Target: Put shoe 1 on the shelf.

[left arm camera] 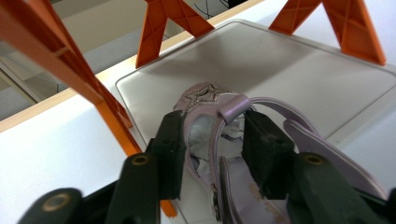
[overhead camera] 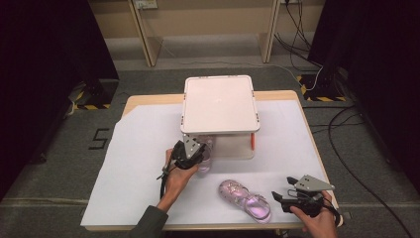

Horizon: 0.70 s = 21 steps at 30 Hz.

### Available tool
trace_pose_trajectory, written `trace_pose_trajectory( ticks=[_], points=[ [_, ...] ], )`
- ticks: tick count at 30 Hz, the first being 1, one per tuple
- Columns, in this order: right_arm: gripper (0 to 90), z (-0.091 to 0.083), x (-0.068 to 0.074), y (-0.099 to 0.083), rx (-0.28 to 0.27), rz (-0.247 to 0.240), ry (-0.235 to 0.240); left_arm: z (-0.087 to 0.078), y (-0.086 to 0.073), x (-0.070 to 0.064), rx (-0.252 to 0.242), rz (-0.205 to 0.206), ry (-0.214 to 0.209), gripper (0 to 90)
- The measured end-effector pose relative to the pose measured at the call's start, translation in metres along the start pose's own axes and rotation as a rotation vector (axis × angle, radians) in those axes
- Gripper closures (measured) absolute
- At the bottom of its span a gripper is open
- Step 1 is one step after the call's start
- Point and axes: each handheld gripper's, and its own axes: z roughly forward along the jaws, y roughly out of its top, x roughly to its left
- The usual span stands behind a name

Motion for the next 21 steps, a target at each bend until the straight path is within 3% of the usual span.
trace_pose_trajectory(
  ticks=[2, 5, 14, 18, 21],
  points=[
    [23.4, 0.0, 0.0, 0.0, 0.0, -0.001, 0.0, -0.007, 0.001, 0.0, -0.008, -0.022, 0.004, 54.6],
    [23.4, 0.0, 0.0, 0.0, 0.002, 0.002, -0.001, -0.02, 0.004, 0.001, -0.02, -0.068, -0.028, 48.0],
    [23.4, 0.0, 0.0, 0.0, -0.011, 0.007, -0.004, -0.057, 0.001, 0.003, -0.029, -0.203, -0.149, 33.7],
    [23.4, -0.002, 0.0, 0.001, -0.014, 0.01, -0.01, -0.064, -0.009, 0.0, -0.015, -0.217, -0.182, 32.0],
    [23.5, -0.002, 0.001, 0.002, -0.018, 0.011, -0.01, -0.061, -0.019, -0.003, 0.019, -0.198, -0.189, 31.6]
  ],
)
